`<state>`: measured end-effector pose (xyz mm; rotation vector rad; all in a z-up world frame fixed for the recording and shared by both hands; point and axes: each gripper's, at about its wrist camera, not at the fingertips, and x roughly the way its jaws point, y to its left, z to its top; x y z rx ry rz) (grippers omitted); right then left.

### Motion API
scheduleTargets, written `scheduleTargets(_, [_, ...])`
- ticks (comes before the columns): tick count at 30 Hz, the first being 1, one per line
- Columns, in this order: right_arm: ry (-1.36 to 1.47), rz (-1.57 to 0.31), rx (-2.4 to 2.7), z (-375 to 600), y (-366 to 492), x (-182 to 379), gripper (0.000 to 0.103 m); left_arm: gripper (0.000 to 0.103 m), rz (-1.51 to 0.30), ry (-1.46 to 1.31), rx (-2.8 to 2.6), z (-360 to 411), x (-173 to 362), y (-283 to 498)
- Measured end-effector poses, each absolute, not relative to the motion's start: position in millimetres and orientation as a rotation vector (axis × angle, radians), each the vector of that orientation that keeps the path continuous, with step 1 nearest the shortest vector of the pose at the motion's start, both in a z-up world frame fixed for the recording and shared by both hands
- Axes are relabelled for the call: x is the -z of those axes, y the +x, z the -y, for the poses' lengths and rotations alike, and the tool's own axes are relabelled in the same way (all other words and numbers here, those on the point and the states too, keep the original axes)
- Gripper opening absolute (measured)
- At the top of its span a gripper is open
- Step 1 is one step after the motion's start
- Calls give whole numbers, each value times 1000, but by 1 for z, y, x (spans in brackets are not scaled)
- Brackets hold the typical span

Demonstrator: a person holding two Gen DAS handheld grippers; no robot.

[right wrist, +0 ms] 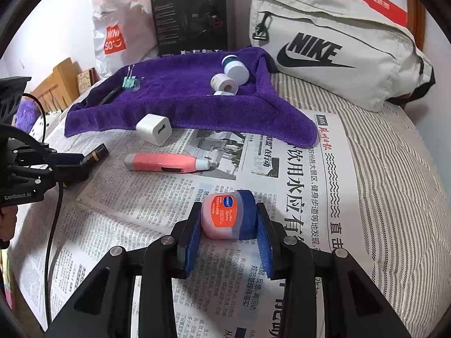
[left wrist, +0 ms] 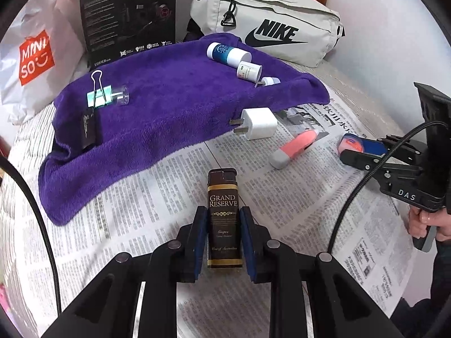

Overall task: Organize rigid objects
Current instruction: 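Carry the bottle toward the towel while the right tool sets the Vaseline tin on the towel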

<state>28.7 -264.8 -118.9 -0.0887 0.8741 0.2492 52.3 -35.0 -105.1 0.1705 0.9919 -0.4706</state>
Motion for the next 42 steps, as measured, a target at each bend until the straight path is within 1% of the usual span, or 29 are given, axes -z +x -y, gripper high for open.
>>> scheduleTargets(11, [-80, -854, -316, 259, 33, 96, 36, 22, -983, 140, 413, 13, 98, 49])
scheduleTargets(30, [-85, -834, -375, 240, 77, 70, 36, 22, -933, 72, 368, -15, 72, 82])
scheduleTargets(42, [-132, -806, -436, 209, 140, 47, 36, 23, -942, 54, 334, -29, 61, 117])
